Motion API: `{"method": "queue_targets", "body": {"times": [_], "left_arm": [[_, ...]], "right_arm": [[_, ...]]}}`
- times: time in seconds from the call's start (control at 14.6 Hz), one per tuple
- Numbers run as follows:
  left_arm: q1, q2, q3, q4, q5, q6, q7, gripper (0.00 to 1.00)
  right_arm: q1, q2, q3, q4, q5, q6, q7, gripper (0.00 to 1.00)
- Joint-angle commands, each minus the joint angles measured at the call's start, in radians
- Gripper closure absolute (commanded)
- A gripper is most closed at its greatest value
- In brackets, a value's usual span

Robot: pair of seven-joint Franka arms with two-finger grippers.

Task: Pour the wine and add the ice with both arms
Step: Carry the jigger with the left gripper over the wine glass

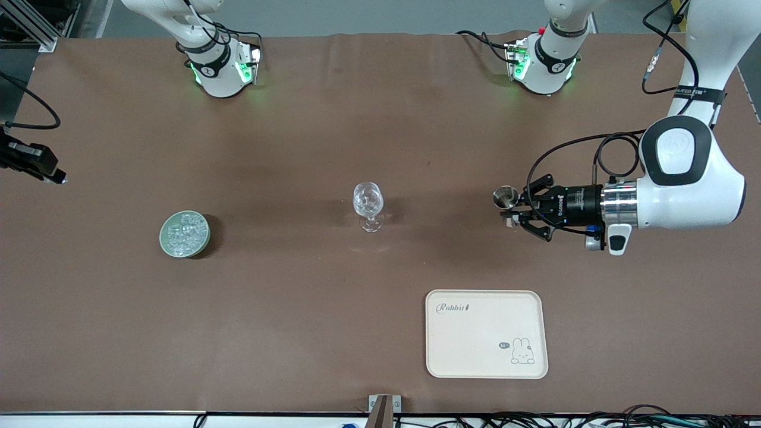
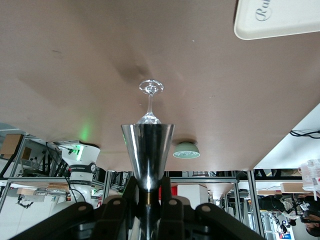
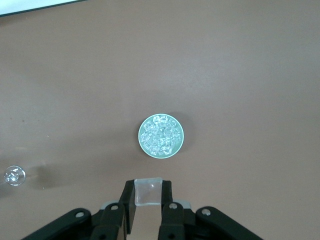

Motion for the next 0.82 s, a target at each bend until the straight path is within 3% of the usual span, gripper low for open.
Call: {"method": "queue_targets", "body": {"times": [0.0, 0.34, 0.55, 0.76], "left_arm": [[0.019, -0.032, -0.017, -0.011, -0.029, 0.010, -0.007, 1.00], [0.038, -0.026, -0.017, -0.019, -0.041, -0.003, 0.005, 1.00], [0.082, 0.018, -0.011, 0.007, -0.040, -0.193, 0.143, 1.00], [0.097, 0.026, -0.011, 0.007, -0.057, -0.199, 0.166, 1.00]], "right_arm": [[0.000, -0.024, -0.002, -0.026, 0.001, 0.002, -0.009, 0.99], [0.000, -0.024, -0.002, -0.026, 0.001, 0.002, -0.009, 0.99], [0.002, -0.024, -0.002, -0.026, 0.001, 0.001, -0.009, 0.99], [0.002, -0.024, -0.002, -0.026, 0.001, 0.001, -0.009, 0.99]]}}
